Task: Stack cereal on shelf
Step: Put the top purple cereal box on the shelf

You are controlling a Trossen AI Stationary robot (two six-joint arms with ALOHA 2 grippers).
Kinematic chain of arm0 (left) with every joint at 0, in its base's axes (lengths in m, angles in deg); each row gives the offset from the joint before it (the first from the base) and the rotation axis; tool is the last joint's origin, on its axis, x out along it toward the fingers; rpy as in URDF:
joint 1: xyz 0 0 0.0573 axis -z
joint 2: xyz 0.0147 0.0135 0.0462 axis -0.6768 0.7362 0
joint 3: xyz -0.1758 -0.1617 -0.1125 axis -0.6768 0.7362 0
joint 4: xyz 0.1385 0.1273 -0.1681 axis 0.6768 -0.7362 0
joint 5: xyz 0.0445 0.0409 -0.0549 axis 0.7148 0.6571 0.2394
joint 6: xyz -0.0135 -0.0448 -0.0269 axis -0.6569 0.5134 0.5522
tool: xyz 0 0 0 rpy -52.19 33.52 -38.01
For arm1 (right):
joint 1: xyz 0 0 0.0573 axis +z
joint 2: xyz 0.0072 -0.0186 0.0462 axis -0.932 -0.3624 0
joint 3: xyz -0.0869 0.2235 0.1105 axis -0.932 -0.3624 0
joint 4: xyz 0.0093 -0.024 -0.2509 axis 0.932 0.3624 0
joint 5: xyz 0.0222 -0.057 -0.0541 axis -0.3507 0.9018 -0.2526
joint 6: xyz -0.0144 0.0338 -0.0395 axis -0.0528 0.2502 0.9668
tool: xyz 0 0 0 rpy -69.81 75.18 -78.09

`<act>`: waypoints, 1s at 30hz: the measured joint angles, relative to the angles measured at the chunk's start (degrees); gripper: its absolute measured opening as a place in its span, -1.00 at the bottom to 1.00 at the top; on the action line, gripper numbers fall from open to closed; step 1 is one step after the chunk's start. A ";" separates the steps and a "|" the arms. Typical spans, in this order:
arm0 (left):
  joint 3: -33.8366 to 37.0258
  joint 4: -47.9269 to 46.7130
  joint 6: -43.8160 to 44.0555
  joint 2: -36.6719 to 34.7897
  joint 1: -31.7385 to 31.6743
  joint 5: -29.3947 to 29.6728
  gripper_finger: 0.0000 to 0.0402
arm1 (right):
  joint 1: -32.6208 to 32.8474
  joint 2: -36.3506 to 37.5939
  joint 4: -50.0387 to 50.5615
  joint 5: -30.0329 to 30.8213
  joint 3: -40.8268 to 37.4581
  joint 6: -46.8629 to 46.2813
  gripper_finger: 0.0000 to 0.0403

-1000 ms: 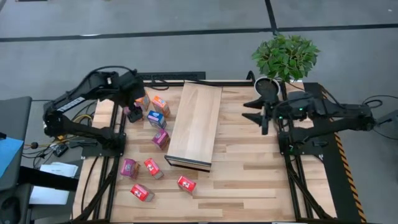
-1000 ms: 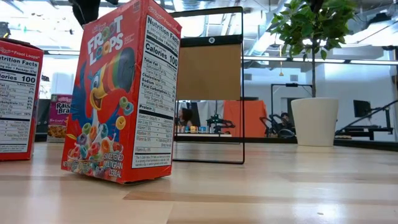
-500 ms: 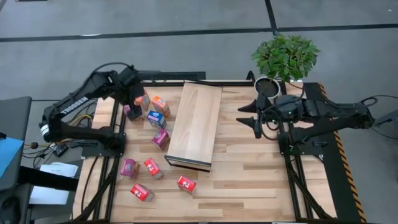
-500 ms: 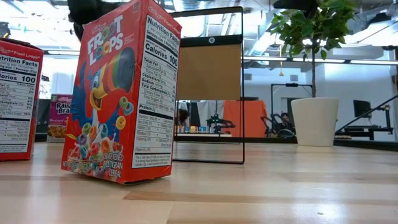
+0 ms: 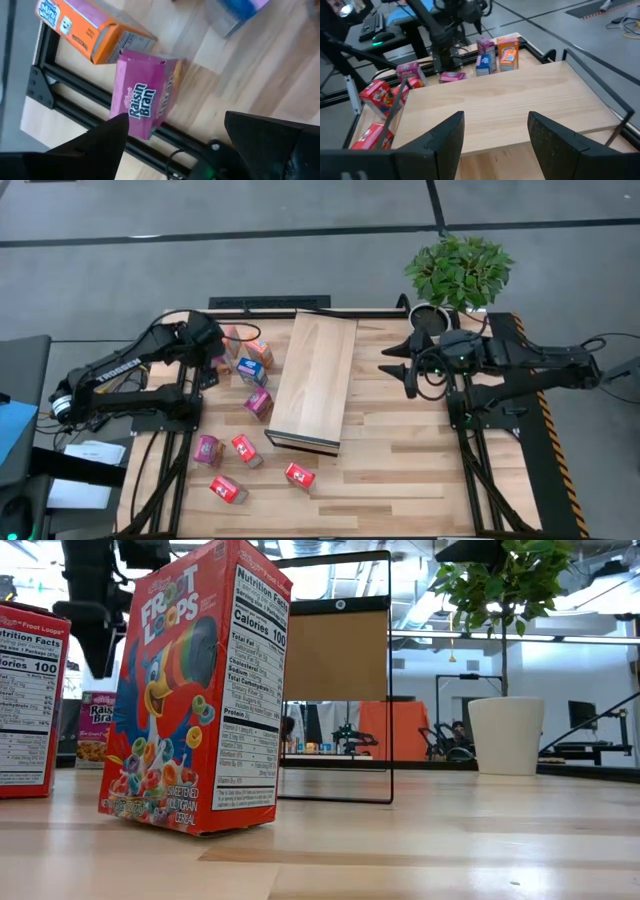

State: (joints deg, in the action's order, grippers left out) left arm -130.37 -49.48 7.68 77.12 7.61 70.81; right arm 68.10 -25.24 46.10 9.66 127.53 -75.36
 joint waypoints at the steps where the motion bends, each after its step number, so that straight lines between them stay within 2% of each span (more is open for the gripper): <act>1: 0.63 0.29 -0.30 0.04 0.00 0.65 0.60 | -0.33 0.00 -0.02 -0.09 0.00 -0.11 0.22; 4: 1.71 0.81 -0.54 0.03 0.00 2.91 0.60 | -0.70 0.00 0.00 -0.09 0.00 -0.87 0.22; 9: 1.30 1.12 -0.82 0.03 0.00 1.92 0.60 | -0.48 0.00 0.04 -0.16 0.00 -1.90 0.22; 13: 0.71 2.42 -4.71 0.05 -0.20 2.76 0.60 | -0.52 0.00 0.07 -0.16 0.00 -2.04 0.22; 17: 1.86 3.41 -7.34 0.33 -3.36 -1.72 0.60 | -0.52 0.00 0.07 -0.16 0.00 -2.04 0.22; 22: 3.84 7.76 -10.50 0.69 -8.22 -2.27 0.60 | -0.52 0.00 0.09 -0.17 0.00 -2.19 0.22; 30: 3.90 8.22 -14.50 0.69 -13.68 -8.79 0.55 | -0.52 0.00 0.13 -0.21 0.00 -4.02 0.22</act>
State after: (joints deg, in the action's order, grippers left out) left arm -126.46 -41.26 -6.82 77.81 -6.07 62.03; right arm 67.58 -25.24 46.23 9.45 127.53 -79.38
